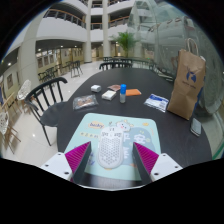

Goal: Arrange mouse

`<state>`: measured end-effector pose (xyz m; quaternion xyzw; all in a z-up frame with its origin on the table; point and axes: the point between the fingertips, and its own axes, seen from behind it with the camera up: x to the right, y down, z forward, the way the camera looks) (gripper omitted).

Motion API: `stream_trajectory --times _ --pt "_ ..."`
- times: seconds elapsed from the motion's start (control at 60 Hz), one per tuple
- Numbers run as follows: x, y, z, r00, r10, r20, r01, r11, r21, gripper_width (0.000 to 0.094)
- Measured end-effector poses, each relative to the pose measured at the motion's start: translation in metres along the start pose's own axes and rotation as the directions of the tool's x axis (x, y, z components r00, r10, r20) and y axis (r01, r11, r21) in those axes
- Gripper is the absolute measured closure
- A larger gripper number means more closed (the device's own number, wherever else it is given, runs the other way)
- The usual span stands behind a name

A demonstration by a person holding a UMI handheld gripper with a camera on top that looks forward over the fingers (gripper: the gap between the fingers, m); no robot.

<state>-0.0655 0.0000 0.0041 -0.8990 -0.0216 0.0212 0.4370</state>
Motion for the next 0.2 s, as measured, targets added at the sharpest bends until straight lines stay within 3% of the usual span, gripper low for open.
stream_trajectory --times 0.1,0.2 --pt "0.012 0.014 -0.046 0.998 -0.038 0.045 0.037 0.999 0.012 0.0075" --pt "0.043 0.031 -0.093 0.998 -0.058 0.033 0.057 0.998 0.035 0.0085"
